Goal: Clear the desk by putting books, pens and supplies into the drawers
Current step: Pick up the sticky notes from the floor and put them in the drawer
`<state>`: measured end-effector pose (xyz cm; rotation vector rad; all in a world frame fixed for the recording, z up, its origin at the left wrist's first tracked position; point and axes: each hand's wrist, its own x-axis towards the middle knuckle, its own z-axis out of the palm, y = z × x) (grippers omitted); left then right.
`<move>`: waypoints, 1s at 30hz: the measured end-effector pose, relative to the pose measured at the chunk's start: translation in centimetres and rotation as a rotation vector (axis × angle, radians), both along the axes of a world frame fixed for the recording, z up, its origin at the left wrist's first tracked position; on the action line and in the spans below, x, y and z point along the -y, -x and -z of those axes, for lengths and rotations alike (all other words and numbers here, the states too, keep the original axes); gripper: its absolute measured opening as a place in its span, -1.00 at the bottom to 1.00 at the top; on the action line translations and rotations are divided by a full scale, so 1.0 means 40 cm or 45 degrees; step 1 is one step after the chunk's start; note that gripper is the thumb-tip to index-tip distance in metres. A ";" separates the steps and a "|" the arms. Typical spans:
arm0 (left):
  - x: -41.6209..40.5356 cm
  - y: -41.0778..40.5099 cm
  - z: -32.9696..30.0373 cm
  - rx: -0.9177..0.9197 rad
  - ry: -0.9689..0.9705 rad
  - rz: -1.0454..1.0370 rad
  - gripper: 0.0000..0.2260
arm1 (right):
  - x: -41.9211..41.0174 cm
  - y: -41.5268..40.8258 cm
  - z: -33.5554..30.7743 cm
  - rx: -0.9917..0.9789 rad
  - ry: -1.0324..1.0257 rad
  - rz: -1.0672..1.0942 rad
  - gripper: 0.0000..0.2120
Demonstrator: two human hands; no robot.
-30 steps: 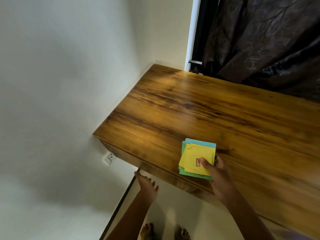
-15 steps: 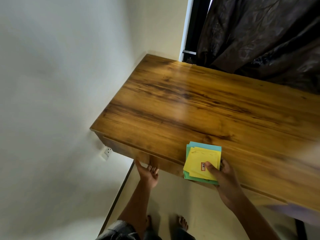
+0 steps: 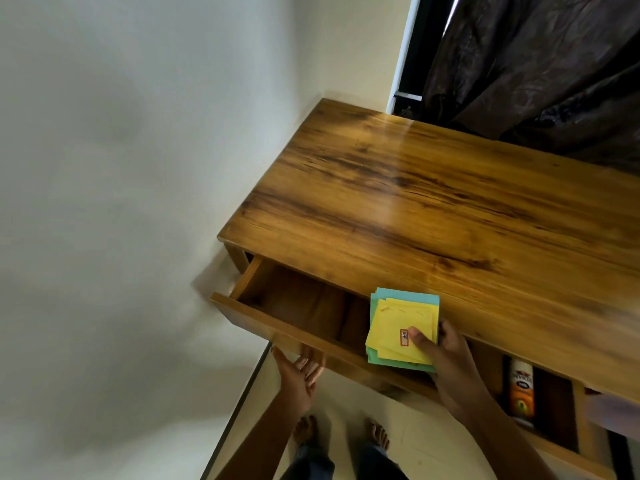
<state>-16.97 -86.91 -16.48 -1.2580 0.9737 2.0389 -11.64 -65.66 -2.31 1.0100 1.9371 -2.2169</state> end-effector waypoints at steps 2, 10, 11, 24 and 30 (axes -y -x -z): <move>0.017 -0.017 -0.030 -0.078 0.314 0.003 -0.32 | 0.019 0.008 0.001 0.016 0.016 -0.030 -0.59; 0.055 -0.005 -0.262 -1.099 1.996 -0.125 -0.56 | 0.089 0.017 0.000 0.082 0.066 -0.158 -0.73; 0.053 -0.004 -0.271 -1.226 2.023 -0.056 -0.58 | 0.094 0.015 0.001 0.085 0.082 -0.166 -0.75; -0.038 0.071 -0.275 -0.830 0.560 1.199 -0.56 | 0.158 0.025 0.067 0.175 0.454 -0.047 -0.76; -0.042 0.133 -0.241 -0.818 0.710 1.316 -0.63 | 0.179 0.091 0.115 0.378 0.230 -0.178 -0.57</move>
